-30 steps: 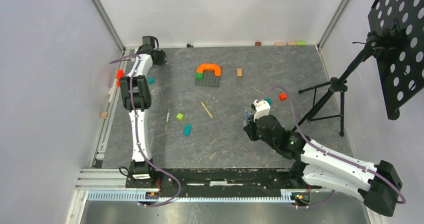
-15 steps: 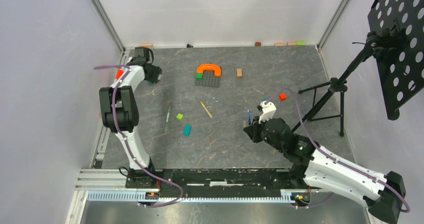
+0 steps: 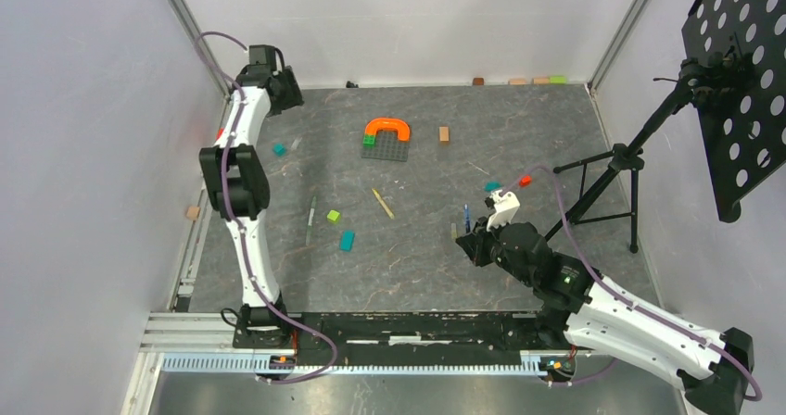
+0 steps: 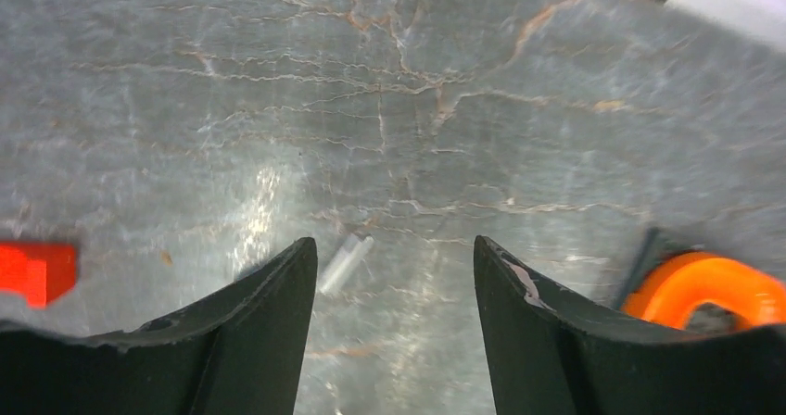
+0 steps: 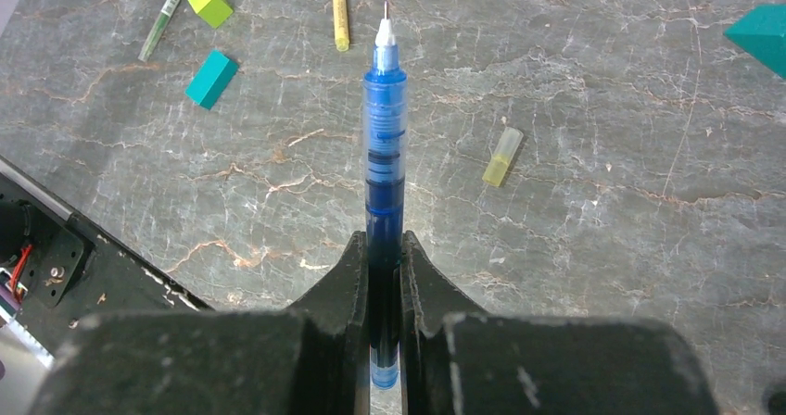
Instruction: Insert the pens into the pen caps
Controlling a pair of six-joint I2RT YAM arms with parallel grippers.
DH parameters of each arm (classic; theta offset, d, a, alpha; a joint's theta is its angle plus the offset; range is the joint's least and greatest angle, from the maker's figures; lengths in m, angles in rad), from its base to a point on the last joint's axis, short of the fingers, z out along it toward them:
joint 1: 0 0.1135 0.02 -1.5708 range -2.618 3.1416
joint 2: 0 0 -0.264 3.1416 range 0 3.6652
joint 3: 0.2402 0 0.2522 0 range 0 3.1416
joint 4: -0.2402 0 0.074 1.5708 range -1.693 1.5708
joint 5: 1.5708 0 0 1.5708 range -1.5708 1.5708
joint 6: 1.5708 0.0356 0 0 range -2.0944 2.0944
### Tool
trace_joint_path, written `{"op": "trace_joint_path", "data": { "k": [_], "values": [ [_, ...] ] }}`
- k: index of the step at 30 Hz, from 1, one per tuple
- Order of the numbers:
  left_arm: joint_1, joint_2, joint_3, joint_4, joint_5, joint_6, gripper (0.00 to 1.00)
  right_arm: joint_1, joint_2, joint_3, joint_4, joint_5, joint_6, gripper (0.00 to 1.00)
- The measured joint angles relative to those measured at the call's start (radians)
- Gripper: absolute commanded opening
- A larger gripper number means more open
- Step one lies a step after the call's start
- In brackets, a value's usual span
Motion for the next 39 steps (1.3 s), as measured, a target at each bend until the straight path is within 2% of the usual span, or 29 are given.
{"op": "trace_joint_path", "data": {
  "k": [6, 14, 17, 20, 21, 28, 29, 32, 36, 39],
  "values": [
    [-0.011, 0.205, 0.191, -0.154, 0.012, 0.22, 0.68, 0.0, -0.006, -0.002, -0.024, 0.0, -0.004, 0.0],
    [-0.017, 0.234, 0.255, -0.296, 0.006, 0.346, 0.7, 0.0, 0.011, -0.002, -0.038, 0.001, -0.016, 0.0],
    [-0.018, 0.252, 0.286, -0.336, 0.012, 0.355, 0.77, 0.0, 0.032, -0.002, -0.037, 0.0, -0.028, 0.0],
    [-0.018, 0.288, 0.323, -0.382, 0.008, 0.355, 0.88, 0.0, 0.057, -0.002, -0.037, -0.003, -0.038, 0.0],
    [-0.018, 0.3, 0.332, -0.394, 0.005, 0.354, 0.99, 0.0, 0.063, -0.002, -0.037, -0.004, -0.039, 0.0],
    [-0.014, 0.344, 0.316, -0.445, 0.031, 0.312, 1.0, 0.0, 0.078, -0.002, -0.028, -0.007, -0.061, 0.0],
    [-0.014, 0.344, 0.316, -0.445, 0.031, 0.301, 0.9, 0.0, 0.079, -0.002, -0.029, -0.006, -0.064, 0.0],
    [-0.014, 0.343, 0.311, -0.436, 0.02, 0.282, 0.76, 0.0, 0.083, -0.002, -0.028, -0.002, -0.074, 0.0],
    [-0.022, 0.343, 0.312, -0.433, -0.019, 0.257, 0.42, 0.0, 0.087, -0.002, -0.021, 0.001, -0.092, 0.0],
    [-0.04, 0.343, 0.317, -0.436, -0.076, 0.248, 0.3, 0.0, 0.089, -0.002, -0.02, 0.001, -0.106, 0.0]
  ]
}}
